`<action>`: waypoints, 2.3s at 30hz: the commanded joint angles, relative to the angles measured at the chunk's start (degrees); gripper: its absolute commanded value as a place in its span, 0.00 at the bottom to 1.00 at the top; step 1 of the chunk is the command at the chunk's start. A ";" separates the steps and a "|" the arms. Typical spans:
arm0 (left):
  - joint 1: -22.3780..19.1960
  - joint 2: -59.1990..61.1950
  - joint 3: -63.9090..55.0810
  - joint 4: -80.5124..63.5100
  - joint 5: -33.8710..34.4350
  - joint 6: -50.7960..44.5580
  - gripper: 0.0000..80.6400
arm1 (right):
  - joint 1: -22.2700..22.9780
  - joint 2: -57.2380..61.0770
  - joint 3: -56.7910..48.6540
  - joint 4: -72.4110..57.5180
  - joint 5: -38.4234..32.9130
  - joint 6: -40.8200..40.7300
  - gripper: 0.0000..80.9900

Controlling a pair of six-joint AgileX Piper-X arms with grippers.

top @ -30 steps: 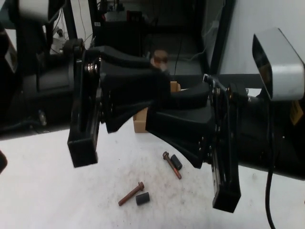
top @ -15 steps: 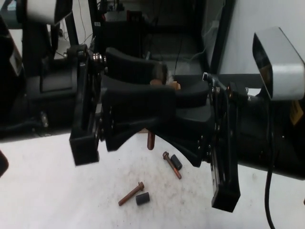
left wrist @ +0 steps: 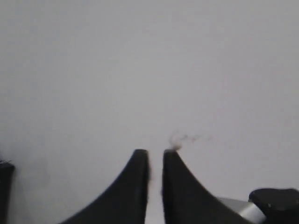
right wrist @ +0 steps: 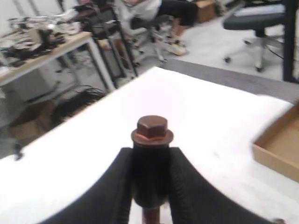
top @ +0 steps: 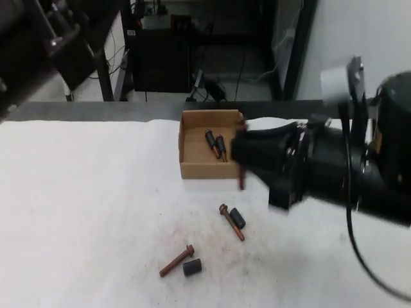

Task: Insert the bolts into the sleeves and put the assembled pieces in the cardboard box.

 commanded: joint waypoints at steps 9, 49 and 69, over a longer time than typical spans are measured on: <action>0.54 -0.14 -0.57 48.04 -11.62 13.56 0.00 | -9.92 22.07 -30.33 32.24 5.82 1.45 0.01; 0.54 2.59 1.56 73.20 -15.50 17.15 0.00 | -11.36 73.74 -89.65 61.22 6.64 0.98 0.39; 0.44 2.97 1.56 60.88 -7.61 25.79 0.00 | -12.77 53.11 -89.37 83.41 6.53 -14.07 0.01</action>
